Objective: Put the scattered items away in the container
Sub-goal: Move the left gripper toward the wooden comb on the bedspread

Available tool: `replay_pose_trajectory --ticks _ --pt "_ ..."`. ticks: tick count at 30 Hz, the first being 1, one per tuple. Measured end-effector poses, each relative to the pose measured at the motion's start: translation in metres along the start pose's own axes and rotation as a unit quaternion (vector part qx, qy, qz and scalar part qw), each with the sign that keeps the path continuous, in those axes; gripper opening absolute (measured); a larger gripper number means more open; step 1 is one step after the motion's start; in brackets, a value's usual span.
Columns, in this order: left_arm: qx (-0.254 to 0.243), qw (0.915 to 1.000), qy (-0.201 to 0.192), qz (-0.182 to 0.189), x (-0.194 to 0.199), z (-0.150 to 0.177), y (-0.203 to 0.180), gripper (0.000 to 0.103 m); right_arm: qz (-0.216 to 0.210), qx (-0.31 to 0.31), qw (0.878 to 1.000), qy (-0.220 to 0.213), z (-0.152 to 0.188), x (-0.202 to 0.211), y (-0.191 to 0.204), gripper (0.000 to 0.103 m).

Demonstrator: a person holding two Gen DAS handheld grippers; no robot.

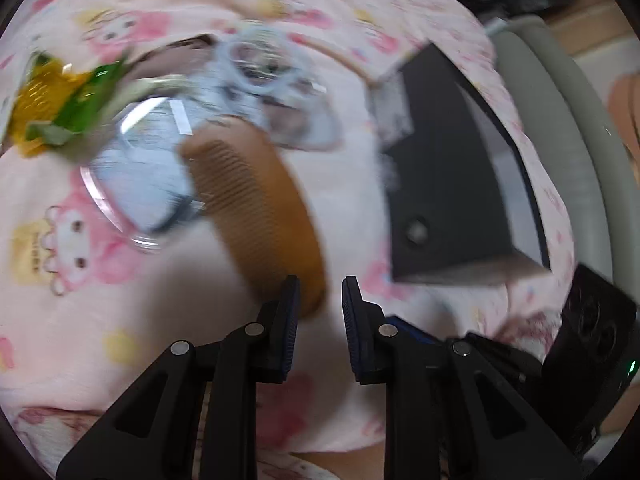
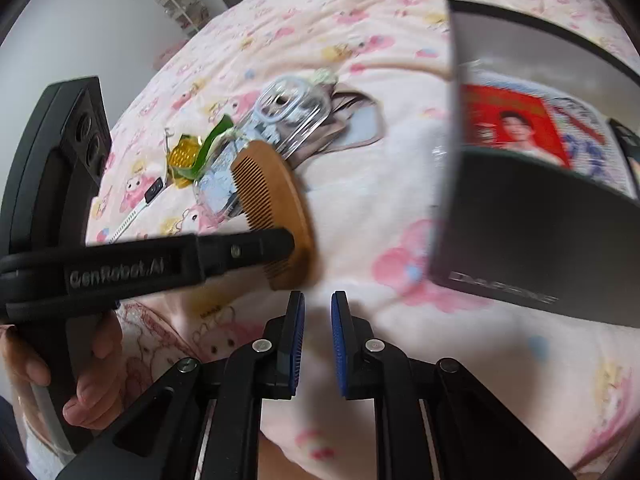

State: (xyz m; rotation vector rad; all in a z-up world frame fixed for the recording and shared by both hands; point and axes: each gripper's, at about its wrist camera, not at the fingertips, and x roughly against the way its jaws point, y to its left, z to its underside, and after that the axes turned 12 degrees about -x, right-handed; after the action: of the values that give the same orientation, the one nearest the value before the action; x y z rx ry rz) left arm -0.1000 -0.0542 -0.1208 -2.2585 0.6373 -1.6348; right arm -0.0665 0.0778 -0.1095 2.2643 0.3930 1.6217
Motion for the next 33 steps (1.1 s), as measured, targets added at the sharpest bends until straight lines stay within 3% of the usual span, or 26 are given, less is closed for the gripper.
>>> replay_pose_trajectory --ticks 2,3,4,6,10,13,17,19,21,25,29,31,33 --pt "0.001 0.9997 -0.008 -0.022 0.003 0.002 -0.005 0.029 0.001 -0.004 1.000 -0.001 -0.002 0.006 -0.007 0.011" --pt "0.010 0.9990 -0.012 -0.042 0.004 0.003 -0.003 0.043 -0.002 -0.006 1.000 0.002 -0.002 0.007 -0.010 0.011" --pt "0.024 0.9975 -0.019 -0.063 0.007 0.004 0.000 0.046 -0.008 -0.009 1.000 0.006 0.000 0.007 -0.013 0.011" --pt "0.047 0.9958 -0.034 -0.071 0.013 0.001 0.010 0.046 -0.024 -0.019 0.999 0.018 -0.005 0.000 -0.014 0.015" --pt "0.099 0.9931 -0.039 -0.049 0.015 0.002 0.030 0.048 -0.036 -0.018 0.999 0.031 -0.009 -0.020 -0.003 0.041" --pt "0.119 0.9919 -0.032 -0.032 0.010 0.001 0.038 0.049 -0.032 -0.014 0.999 0.035 -0.015 -0.041 0.007 0.044" --pt "0.124 0.9920 -0.020 0.009 0.000 -0.004 0.041 0.049 -0.035 -0.005 0.999 0.032 -0.021 -0.062 0.015 0.044" --pt "0.115 0.9932 -0.014 0.014 0.000 -0.003 0.038 0.039 -0.034 -0.011 0.999 0.022 -0.020 -0.059 0.014 0.032" --pt "0.094 0.9953 -0.017 0.011 0.001 -0.005 0.031 0.037 -0.044 -0.022 0.999 0.012 -0.019 -0.051 0.008 0.026" --pt "0.049 0.9965 0.002 0.068 -0.001 0.001 0.009 0.037 -0.060 -0.044 0.997 0.005 -0.016 -0.025 -0.015 0.020" --pt "-0.007 0.9947 0.035 0.097 -0.011 0.007 -0.021 0.039 -0.058 -0.052 0.997 0.009 -0.007 0.004 -0.038 0.019" --pt "-0.014 0.9950 0.038 0.091 -0.012 0.008 -0.026 0.042 -0.048 -0.054 0.997 0.011 -0.001 0.013 -0.048 0.018" --pt "-0.013 0.9985 0.016 0.051 -0.002 0.009 -0.023 0.042 -0.014 -0.045 0.999 0.007 0.002 0.017 -0.054 0.018"
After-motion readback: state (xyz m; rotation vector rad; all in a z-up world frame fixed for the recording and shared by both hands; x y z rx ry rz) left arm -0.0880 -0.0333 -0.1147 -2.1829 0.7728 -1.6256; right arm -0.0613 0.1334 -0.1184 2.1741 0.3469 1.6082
